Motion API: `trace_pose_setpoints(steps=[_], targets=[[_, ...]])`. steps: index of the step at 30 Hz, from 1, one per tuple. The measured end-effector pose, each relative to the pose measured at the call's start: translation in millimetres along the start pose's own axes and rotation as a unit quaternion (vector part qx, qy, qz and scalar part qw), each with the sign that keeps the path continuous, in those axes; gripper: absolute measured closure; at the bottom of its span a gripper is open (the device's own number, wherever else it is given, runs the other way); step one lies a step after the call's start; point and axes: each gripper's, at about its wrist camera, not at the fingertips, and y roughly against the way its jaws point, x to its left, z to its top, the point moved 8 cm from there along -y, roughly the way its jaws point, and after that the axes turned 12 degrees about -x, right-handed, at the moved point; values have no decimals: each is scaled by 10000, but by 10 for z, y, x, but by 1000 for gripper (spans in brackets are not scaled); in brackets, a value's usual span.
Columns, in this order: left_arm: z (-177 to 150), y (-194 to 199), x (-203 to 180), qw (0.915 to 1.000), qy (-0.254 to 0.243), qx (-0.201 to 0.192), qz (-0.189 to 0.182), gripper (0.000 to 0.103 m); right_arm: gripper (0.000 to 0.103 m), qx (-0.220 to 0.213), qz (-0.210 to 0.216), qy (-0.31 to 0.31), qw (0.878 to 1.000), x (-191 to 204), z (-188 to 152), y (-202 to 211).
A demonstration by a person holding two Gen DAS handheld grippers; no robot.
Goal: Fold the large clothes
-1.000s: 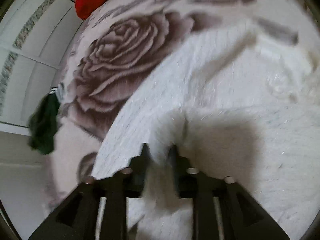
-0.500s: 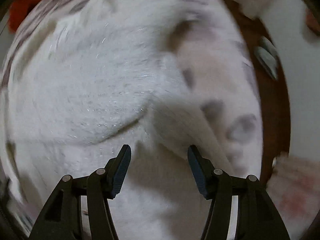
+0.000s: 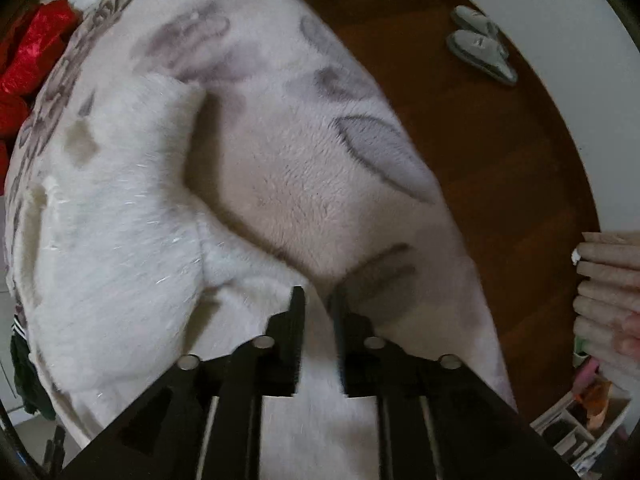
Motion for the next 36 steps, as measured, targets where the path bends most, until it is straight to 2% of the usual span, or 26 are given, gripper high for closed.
trace_pose_setpoints(steps=[2, 5, 7, 10, 12, 14, 15, 17, 20, 24, 26, 28, 30, 32, 36], targets=[[-22, -39, 109, 9997, 227, 103, 18, 0, 78, 99, 531, -53, 9985, 206, -79, 198], [-145, -143, 459, 9978, 553, 256, 277, 0, 70, 407, 1390, 262, 9891, 875, -347, 282], [-276, -201, 724, 9954, 785, 351, 413, 0, 68, 759, 1834, 618, 9782, 1458, -676, 194], [-531, -292, 1147, 9913, 1117, 526, 457, 0, 68, 1237, 2180, 1061, 9623, 2186, -1099, -114], [-702, -372, 1442, 9865, 1461, 621, 411, 0, 67, 1352, 2013, 1462, 9591, 2564, -1337, -354], [-887, -483, 1693, 9780, 1945, 716, 238, 0, 57, 1210, 1544, 1954, 9609, 2785, -1430, -622], [-992, -553, 1775, 9718, 2214, 811, 39, 0, 57, 1142, 1334, 2058, 9627, 2811, -1450, -696], [-1171, -699, 1889, 9560, 2736, 962, -448, 0, 52, 1114, 1304, 1839, 9679, 2807, -1437, -658], [-1289, -884, 1905, 9326, 3283, 964, -1150, 0, 51, 1118, 1315, 1525, 9731, 2740, -1412, -522], [-1355, -1146, 1859, 9103, 3661, 1059, -1613, 1, 50, 1055, 1030, 1419, 9788, 2641, -1450, -370], [-1336, -1182, 1840, 9037, 3801, 969, -1718, 17, 50, 1025, 978, 1412, 9798, 2651, -1564, -319], [-1294, -1192, 1896, 9042, 3842, 812, -1678, 54, 50, 1005, 931, 1411, 9805, 2728, -1692, -277], [-1175, -1157, 1981, 9009, 3882, 500, -1873, 90, 50, 942, 826, 1457, 9814, 2936, -1772, -274], [-1006, -1081, 2100, 9005, 3861, 156, -1993, 91, 50, 899, 745, 1521, 9814, 3003, -1812, -291], [-513, -925, 2467, 9091, 3572, -576, -2066, 91, 50, 853, 722, 1555, 9815, 3305, -2038, -316]])
